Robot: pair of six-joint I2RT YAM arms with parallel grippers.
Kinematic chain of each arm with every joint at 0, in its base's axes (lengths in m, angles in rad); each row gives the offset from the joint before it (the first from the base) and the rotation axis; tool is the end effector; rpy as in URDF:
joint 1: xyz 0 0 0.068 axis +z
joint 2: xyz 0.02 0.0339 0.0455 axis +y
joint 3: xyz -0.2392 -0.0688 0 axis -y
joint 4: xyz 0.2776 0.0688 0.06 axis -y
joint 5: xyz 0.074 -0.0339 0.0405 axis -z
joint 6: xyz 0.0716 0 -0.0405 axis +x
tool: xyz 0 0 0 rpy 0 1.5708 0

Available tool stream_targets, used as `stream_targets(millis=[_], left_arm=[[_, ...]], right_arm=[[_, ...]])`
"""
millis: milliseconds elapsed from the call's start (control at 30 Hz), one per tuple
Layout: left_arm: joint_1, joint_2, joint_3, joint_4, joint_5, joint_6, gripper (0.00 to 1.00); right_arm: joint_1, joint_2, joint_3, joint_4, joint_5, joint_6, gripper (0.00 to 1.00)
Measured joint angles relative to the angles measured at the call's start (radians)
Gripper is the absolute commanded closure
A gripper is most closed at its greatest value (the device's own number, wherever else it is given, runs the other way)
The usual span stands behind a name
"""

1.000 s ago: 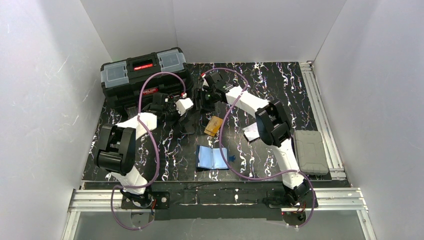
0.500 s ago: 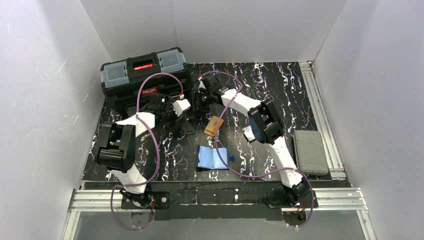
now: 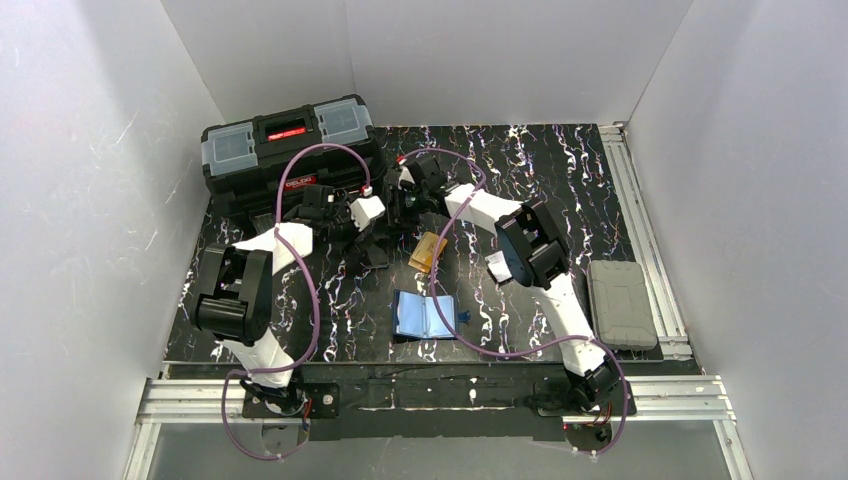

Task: Put the credit cards into the card holder
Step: Pick up the credit card from the center of the board.

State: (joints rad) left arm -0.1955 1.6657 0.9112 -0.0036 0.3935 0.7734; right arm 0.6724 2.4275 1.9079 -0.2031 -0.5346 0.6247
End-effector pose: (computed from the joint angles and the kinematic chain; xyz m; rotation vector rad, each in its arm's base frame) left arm 0.3751 -0.1023 0.1089 1.2214 1.9056 -0.1544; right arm 0.4257 0.3856 0.0947 -0.3681 2.4884 1.2256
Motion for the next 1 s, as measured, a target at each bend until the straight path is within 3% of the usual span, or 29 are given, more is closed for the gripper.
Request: stream_targets(millis=[533,767,1000], left_arm=[[-0.033,0.009,0.001,0.007,0.006,0.027,0.21],[-0.054,0.014,0.003,0.021,0.006,0.029,0.21],[-0.056,0.015,0.016,0.003,-0.016,0.026,0.22]], right_arm=[[-0.006,-0.048,-0.096,0.047,-0.003,0.004,0.45],[-0.045,-0.093,-0.156,0.037,0.005,0.004,0.38],[-0.09,-0.112,-0.156,-0.008,0.04,-0.012,0.4]])
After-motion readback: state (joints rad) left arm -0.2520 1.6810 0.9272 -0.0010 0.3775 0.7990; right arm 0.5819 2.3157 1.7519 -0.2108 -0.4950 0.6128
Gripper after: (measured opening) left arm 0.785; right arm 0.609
